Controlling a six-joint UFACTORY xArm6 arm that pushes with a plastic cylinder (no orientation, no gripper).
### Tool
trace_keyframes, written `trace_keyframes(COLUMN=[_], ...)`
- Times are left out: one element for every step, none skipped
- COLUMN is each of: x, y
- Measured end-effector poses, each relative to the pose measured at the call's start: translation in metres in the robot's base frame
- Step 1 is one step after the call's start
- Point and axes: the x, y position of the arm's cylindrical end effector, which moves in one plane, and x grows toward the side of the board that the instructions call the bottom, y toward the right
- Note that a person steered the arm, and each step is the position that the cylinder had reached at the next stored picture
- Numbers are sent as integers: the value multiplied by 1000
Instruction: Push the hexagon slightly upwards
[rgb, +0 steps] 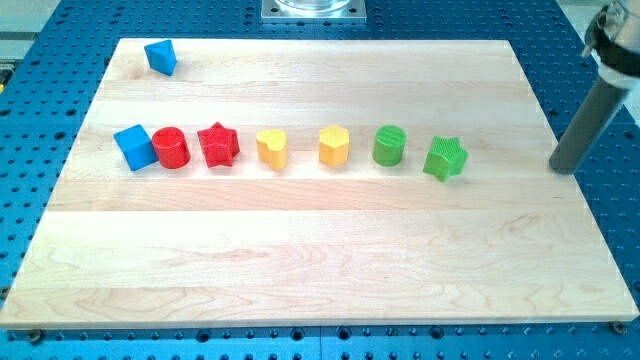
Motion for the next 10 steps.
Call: trace_keyframes(x=[23,1,10,15,-49,-28,-25,-102,-138,-107], y=[-82,-146,-221,-245,-236,-239,-268,-280,-280,-276])
